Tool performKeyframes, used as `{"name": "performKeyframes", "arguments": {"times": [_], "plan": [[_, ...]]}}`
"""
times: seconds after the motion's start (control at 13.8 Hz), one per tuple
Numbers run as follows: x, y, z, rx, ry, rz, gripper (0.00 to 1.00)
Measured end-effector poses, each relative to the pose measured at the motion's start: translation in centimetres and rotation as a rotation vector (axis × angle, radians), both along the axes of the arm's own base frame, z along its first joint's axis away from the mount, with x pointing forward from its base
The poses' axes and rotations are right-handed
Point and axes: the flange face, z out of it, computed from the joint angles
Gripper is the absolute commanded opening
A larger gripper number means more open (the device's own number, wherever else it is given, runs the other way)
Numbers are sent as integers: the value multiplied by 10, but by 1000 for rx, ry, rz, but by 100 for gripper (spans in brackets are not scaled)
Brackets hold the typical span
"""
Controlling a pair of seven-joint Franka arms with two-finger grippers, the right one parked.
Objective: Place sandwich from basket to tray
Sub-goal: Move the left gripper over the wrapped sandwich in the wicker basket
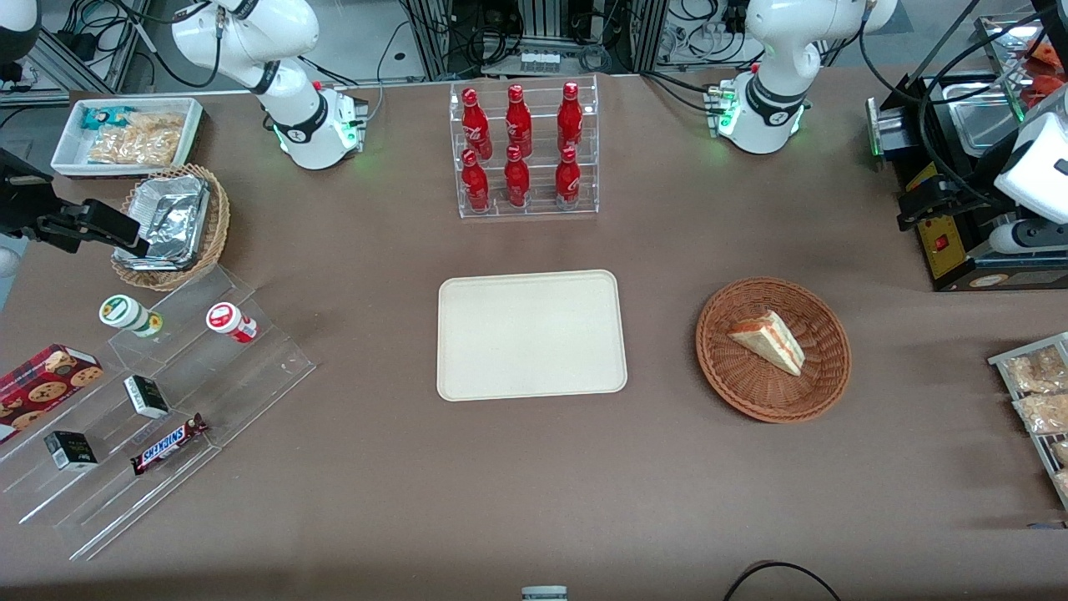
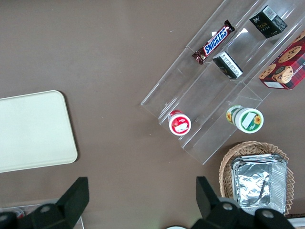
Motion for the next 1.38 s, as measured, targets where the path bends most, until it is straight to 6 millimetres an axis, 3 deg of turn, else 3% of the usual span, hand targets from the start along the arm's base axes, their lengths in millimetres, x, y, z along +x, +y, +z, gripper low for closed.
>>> {"name": "performKeyframes", "arguments": {"times": [0.29,0.43,0.72,0.94,1.16,1.38], "plan": [[2,0,-5,0,9,0,100],[8,0,-23,-1,42,0,100],[36,-5,-107,-1,64,49,100],[36,-21,-177,17,17,218,100],[24,-41,-222,39,-25,477,100],[13,-60,-251,47,-64,738,100]]}}
